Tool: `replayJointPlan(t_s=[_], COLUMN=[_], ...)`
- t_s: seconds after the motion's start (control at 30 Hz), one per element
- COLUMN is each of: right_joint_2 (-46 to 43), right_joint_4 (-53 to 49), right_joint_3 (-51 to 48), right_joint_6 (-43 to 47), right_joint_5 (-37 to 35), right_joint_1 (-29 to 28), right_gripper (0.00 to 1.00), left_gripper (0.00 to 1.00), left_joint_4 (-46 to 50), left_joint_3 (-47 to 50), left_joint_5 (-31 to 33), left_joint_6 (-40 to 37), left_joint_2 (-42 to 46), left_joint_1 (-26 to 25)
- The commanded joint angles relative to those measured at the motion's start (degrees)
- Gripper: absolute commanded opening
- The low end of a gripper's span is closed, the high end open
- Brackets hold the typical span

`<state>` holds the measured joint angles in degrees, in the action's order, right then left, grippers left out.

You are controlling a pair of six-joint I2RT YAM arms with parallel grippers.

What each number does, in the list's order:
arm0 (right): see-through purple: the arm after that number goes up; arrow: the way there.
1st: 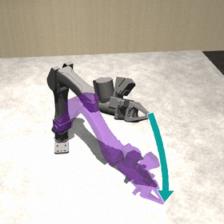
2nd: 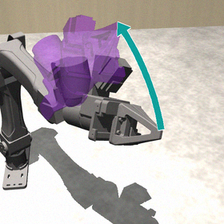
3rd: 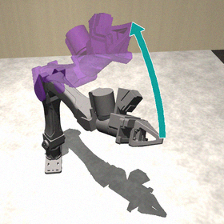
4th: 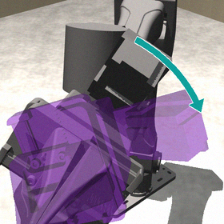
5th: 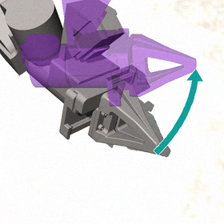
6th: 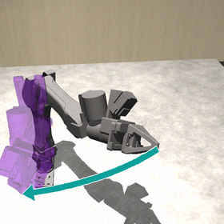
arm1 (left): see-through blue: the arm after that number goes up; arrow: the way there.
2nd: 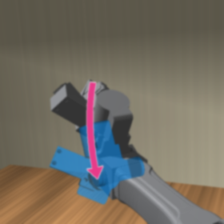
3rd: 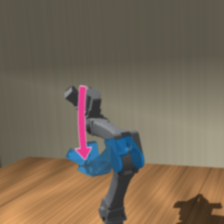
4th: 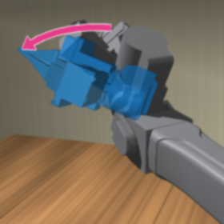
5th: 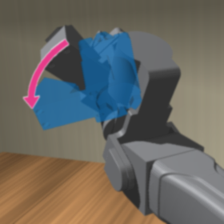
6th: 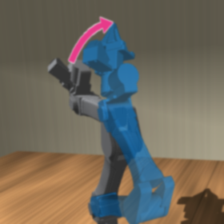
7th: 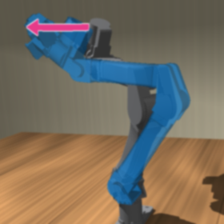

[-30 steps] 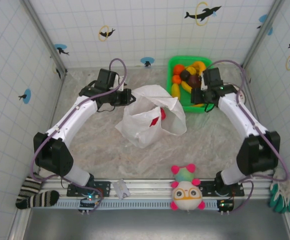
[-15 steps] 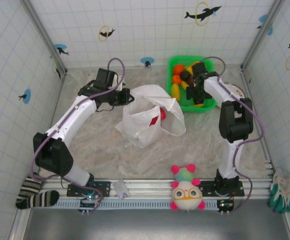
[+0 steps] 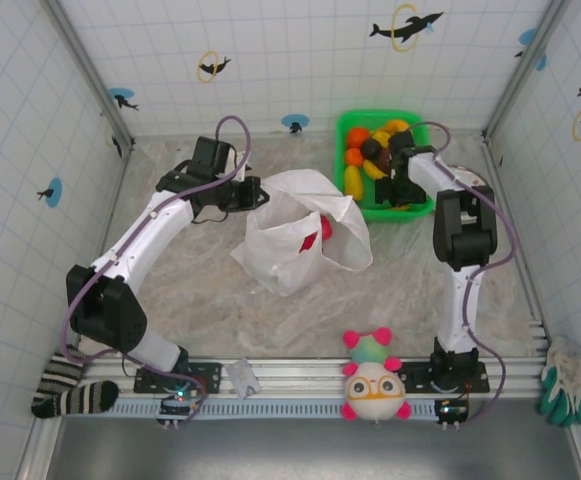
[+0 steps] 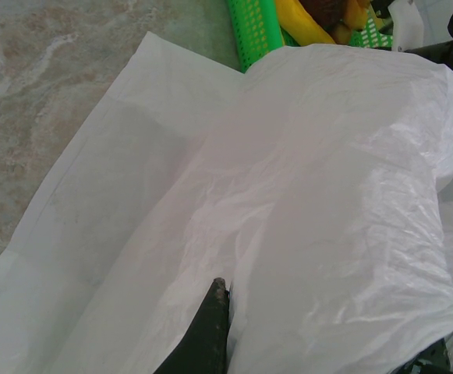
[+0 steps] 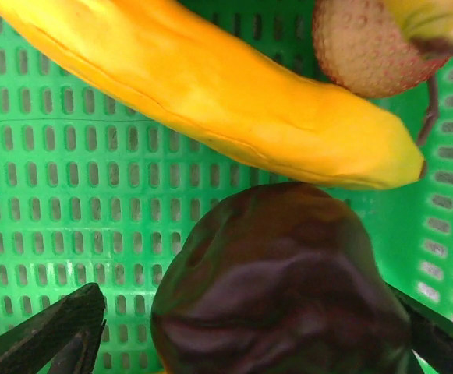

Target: Place the fake fruits into the plastic bag and tie a complex knot

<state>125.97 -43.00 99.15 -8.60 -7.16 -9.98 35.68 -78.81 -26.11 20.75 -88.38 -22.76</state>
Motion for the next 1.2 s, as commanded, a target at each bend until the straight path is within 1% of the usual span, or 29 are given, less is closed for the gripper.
replayJointPlan(t_s=[0.0, 0.07, 0.2, 0.37, 0.43, 0.63, 0.87, 1.17], right_joint_2=[2.1, 3.9, 2.8, -4.9, -8.2, -15.8, -22.1, -23.6], right_joint_4=[1.5, 1.6, 2.6, 9.0, 11.6, 16.6, 22.3, 24.3], right_joint_3=[3.3, 3.8, 3.2, -2.9, -5.7, -12.5, -19.8, -21.5], right_joint_6=[-0.1, -0.1, 0.4, 0.8, 1.3, 2.1, 1.5, 2.6], right_joint_5=[1.7, 1.7, 1.3, 0.9, 1.1, 2.9, 5.6, 6.7], right_joint_1=[0.5, 0.6, 0.6, 0.6, 0.6, 0.6, 0.5, 0.4], right_gripper=[0.86, 0.8, 0.63, 0.59, 0.56, 0.55, 0.56, 0.55], left_gripper=[0.08, 0.08, 0.08, 0.08, 0.08, 0.08, 0.08, 0.08], left_joint_4=[0.9, 1.0, 1.2, 1.0, 0.8, 0.5, -0.1, -0.3], left_joint_3=[-0.9, -0.8, -0.7, -0.6, -0.4, 0.2, -0.3, -0.8], left_joint_5=[-0.7, -0.6, -0.5, -0.5, -0.6, -0.7, -1.5, -1.8], left_joint_6=[-1.6, -1.5, -1.5, -1.5, -1.5, -1.4, -1.6, -1.5], left_joint_2=[1.0, 1.0, 1.1, 1.4, 1.5, 1.7, 1.5, 0.6], left_joint_1=[0.4, 0.3, 0.4, 0.3, 0.3, 0.3, 0.3, 0.3])
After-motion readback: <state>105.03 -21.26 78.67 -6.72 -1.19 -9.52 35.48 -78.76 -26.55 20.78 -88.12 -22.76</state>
